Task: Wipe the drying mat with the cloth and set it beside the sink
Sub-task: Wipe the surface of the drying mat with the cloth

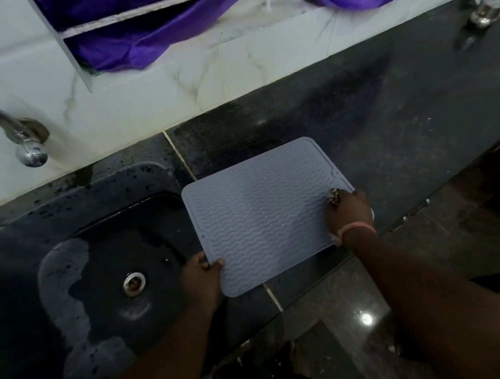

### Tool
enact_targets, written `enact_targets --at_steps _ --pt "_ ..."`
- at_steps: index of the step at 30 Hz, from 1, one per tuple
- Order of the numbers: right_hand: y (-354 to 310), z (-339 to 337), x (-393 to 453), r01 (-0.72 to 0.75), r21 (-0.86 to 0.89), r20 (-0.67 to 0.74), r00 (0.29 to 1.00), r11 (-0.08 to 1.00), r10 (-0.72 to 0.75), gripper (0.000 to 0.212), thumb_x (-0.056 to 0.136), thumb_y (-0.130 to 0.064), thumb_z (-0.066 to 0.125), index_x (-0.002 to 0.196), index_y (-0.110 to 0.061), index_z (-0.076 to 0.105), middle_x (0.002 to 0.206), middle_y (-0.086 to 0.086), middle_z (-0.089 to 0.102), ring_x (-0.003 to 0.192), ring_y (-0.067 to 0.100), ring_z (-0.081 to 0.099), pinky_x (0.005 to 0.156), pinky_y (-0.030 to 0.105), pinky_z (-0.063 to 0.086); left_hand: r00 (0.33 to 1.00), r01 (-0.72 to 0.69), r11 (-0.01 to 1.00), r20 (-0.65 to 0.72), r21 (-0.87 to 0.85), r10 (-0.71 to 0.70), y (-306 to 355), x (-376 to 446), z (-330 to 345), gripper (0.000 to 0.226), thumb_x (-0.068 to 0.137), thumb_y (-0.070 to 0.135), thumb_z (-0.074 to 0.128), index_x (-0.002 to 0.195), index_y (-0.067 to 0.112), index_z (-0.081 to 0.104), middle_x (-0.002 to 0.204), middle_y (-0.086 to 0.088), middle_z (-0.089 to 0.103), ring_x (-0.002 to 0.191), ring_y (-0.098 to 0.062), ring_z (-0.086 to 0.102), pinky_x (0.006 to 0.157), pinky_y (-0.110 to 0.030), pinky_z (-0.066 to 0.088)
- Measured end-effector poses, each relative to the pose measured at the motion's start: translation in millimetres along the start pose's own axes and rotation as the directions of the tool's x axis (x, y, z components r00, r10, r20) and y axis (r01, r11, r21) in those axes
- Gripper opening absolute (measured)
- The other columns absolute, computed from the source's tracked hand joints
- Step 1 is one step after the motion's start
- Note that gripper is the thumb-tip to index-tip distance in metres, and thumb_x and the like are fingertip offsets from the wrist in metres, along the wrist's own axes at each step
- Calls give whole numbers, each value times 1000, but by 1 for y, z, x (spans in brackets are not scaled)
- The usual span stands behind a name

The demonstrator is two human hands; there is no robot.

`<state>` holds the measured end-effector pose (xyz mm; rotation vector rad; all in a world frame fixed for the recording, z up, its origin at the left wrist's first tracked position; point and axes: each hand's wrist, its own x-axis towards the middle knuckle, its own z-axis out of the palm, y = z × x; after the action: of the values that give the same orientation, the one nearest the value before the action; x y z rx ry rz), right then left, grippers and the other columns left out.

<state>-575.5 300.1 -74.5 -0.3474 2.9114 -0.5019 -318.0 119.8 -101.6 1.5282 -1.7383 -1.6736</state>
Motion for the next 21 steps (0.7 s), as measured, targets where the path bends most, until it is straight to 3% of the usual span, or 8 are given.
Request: enact_targets --at_steps 3,6,9,12,15,17,18,21 --pt "-3 16 -6 31 36 -34 999 999 -30 26 88 -17 54 109 -4 63 121 27 51 96 45 60 85 44 48 998 41 999 -54 -35 -43 0 -1 -1 22 88 4 71 109 7 66 107 -12 70 86 -17 65 70 -25 53" --pt "-27 34 -36 120 58 -28 993 991 -118 26 84 -10 52 106 0 62 115 22 52 90 40 59 78 42 51 992 67 997 -102 -45 -71 -1 -4 2 17 88 6 71 106 8 69 105 -10 72 90 -21 68 82 -34 57" --pt "-54 49 -78 264 74 38 963 962 -267 41 81 -11 43 117 -1 59 119 21 55 94 35 60 83 39 52 985 77 995 -149 -60 -85 3 -10 7 18 90 5 69 108 5 70 101 -8 71 89 -22 67 83 -33 54" --pt "-90 71 -123 406 116 200 884 906 -422 47 82 -16 48 126 -2 57 129 22 52 103 37 59 91 38 49 978 68 997 -194 -26 -71 2 -13 9 15 87 5 69 100 9 74 98 -8 74 90 -25 70 85 -39 57" --pt "-115 76 -141 539 170 323 760 825 -563 32 81 -29 48 102 -12 65 114 14 61 96 30 58 83 35 50 979 84 995 -188 54 -73 4 -15 9 18 84 7 67 96 13 78 93 -5 77 87 -23 72 84 -40 59" --pt "-111 68 -135 528 247 364 727 813 -583 25 81 -25 50 97 -13 65 106 13 62 97 29 56 86 35 51 982 85 993 -177 78 -70 7 -17 9 18 84 7 66 96 14 78 90 -5 77 85 -21 72 79 -34 59" --pt "-104 61 -130 479 299 351 749 826 -562 23 82 -20 52 99 -12 66 106 14 61 98 30 57 88 34 50 983 79 993 -174 88 -62 8 -17 9 17 84 6 66 95 13 77 89 -6 77 85 -21 72 76 -31 57" --pt "-72 37 -103 317 306 187 905 898 -383 25 85 -12 52 106 -9 65 109 15 57 93 33 61 85 34 49 981 103 994 -170 39 -95 8 -15 9 17 85 3 65 98 11 74 93 -7 76 88 -23 72 78 -34 58"
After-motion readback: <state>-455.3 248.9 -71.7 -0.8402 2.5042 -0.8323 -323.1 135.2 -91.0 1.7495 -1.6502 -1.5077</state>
